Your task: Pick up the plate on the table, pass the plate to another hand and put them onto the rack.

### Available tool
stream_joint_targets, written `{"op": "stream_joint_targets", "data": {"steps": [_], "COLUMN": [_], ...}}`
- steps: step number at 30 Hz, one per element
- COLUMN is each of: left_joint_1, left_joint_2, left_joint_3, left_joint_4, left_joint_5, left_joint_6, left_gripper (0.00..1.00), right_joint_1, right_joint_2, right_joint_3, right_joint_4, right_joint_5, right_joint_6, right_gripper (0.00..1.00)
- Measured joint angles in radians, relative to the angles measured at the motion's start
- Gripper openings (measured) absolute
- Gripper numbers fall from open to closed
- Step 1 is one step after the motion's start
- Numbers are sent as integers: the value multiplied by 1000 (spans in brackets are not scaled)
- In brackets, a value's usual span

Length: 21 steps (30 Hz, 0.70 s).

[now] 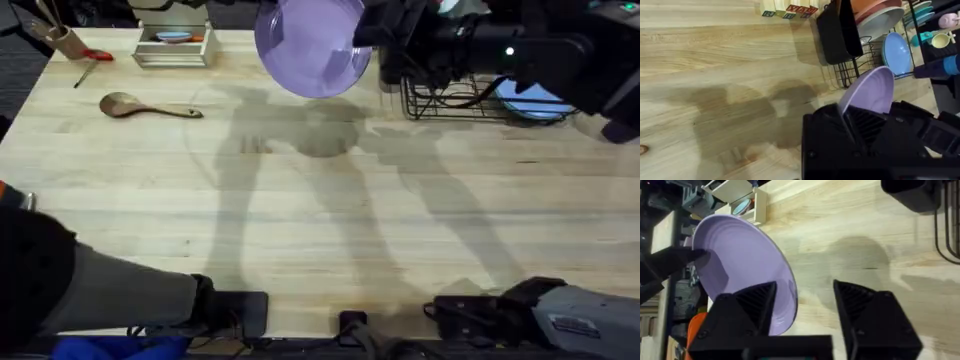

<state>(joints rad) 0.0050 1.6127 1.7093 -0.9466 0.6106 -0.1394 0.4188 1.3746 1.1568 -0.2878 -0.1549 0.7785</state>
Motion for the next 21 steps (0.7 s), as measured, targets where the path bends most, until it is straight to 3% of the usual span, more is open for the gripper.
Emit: {"op": "stream_joint_targets", "data": {"steps": [5, 8, 21], "left_joint_1": [0, 0, 0], "left_joint_2": [0, 0, 0], "left_joint_3": [0, 0, 0], "left_joint_4": [0, 0, 0], "left_joint_5": [0, 0, 0], "left_joint_6": [0, 0, 0], "left_gripper": [40, 40, 41], "right_joint_1": [0, 0, 0], "right_joint_2": [0, 0, 0], "right_joint_3": [0, 0, 0], "right_joint_4": [0, 0, 21], "right_joint_5": [0, 0, -39], "right_joint_6": [11, 14, 15], "right_gripper": [439, 359, 326]}}
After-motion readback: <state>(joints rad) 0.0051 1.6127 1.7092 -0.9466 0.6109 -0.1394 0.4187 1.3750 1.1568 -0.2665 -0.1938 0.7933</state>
